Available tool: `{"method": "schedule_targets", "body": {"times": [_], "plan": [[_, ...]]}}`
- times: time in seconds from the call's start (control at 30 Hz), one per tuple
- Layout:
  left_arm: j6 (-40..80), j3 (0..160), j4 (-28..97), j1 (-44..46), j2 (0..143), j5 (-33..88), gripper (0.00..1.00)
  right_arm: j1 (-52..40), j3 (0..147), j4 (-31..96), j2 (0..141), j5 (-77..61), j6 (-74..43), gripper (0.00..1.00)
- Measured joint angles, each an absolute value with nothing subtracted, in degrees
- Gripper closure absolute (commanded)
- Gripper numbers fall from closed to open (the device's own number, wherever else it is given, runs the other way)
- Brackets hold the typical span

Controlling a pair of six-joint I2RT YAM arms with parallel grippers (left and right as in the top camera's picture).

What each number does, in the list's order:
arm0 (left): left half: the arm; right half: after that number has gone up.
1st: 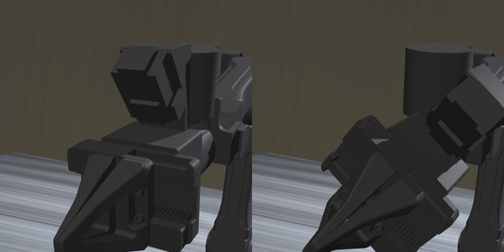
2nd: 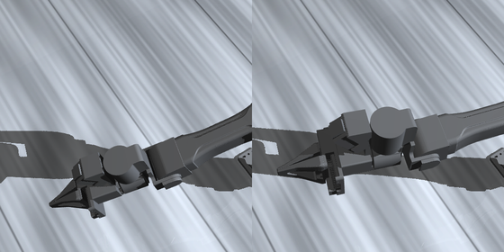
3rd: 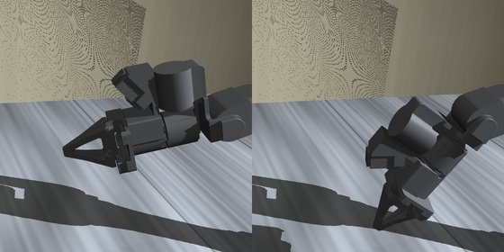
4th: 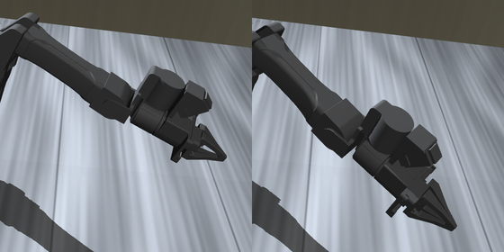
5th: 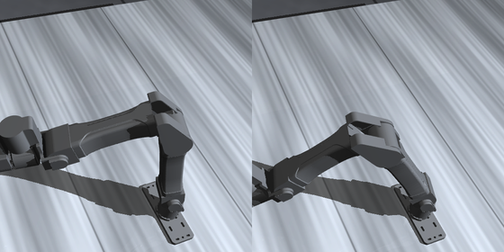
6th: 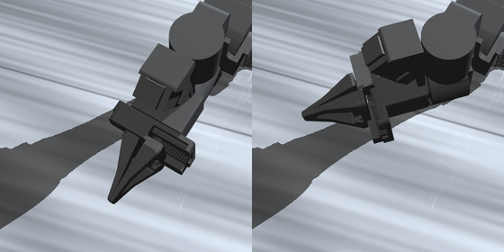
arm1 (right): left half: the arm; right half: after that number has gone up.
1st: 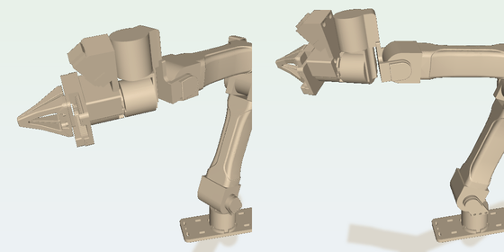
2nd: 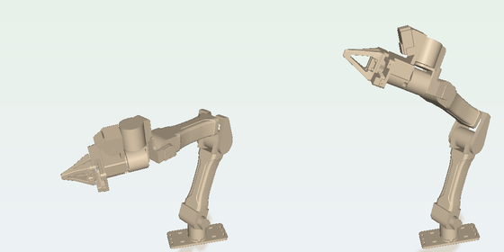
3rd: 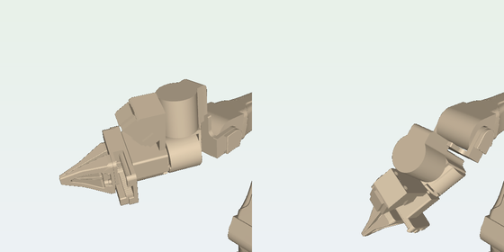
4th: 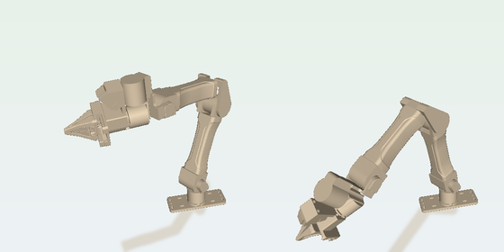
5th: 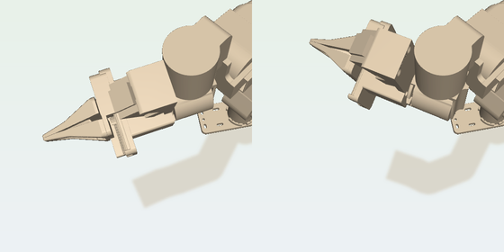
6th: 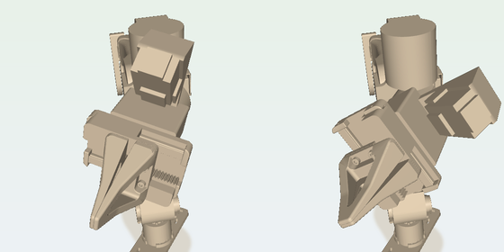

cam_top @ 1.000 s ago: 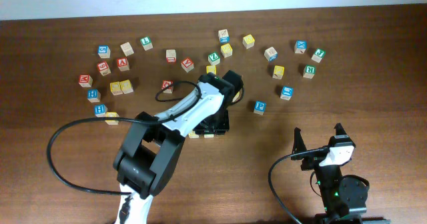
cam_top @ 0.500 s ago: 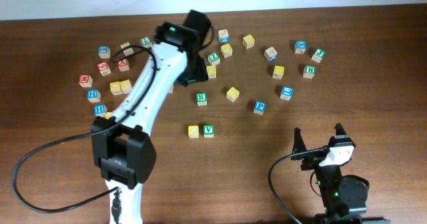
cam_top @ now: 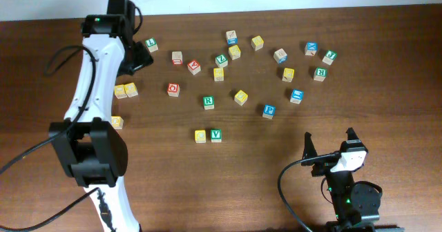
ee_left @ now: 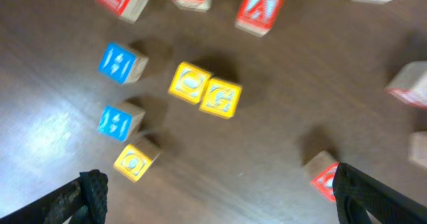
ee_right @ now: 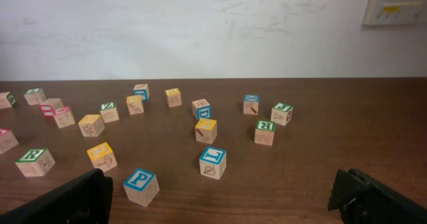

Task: Spell out CVPR
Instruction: 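Retract the left arm and move the right gripper toward the blue P block, then grasp the blue P block with the right gripper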

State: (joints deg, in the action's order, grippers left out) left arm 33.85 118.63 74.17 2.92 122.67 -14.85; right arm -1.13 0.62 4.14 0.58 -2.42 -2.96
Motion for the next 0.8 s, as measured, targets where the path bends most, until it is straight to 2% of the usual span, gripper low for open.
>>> {"method": "schedule_targets", "body": {"times": [0.07,0.2,0.3,0.33,0.4,0.43,0.53,0.57,0.63,0.73,0.8], "plan": [[33.85,117.93,77.25,1.74,122.67,-13.52,0.01,-1.13,0.62,4.12,0.58,-2.42,-3.01,0.02],[33.85,112.44,75.13,1.80,122.67,-8.69,0.01,-1.13,0.60,1.76,0.58,-3.53,-4.45,0.02],[33.87,111.35,73.25,1.80,122.67,-6.17,0.01,-0.99,0.60,-10.52,0.69,-22.76,-24.77,0.02],[33.85,111.26,73.23,1.80,122.67,-4.80,0.01,-0.99,0.62,-14.02,0.58,-25.56,-29.50,0.02],[33.85,111.18,73.82,1.80,122.67,-3.38,0.01,-0.97,0.89,-31.70,0.58,-25.61,-36.38,0.02],[33.87,111.18,73.95,1.80,122.67,-3.14,0.01,-0.97,1.69,-32.56,0.60,-23.90,-37.76,0.02],[33.85,111.09,74.19,1.80,122.67,-3.03,0.01,-0.97,18.74,-19.07,7.09,-21.71,-34.59,0.02],[33.85,110.98,74.02,1.80,122.67,-2.94,0.01,-0.97,26.28,-8.19,11.64,-21.67,-31.18,0.02],[33.85,110.85,74.19,1.80,122.67,-2.92,0.01,-0.93,44.16,14.63,29.45,-21.41,-23.20,0.02],[33.85,110.76,74.04,1.80,122.67,-2.74,0.01,-0.93,63.96,38.81,52.51,-23.20,-18.52,0.02],[33.85,110.74,74.13,1.80,122.67,-2.74,0.01,-0.84,68.18,38.57,64.69,-35.62,-18.33,0.02]]}}
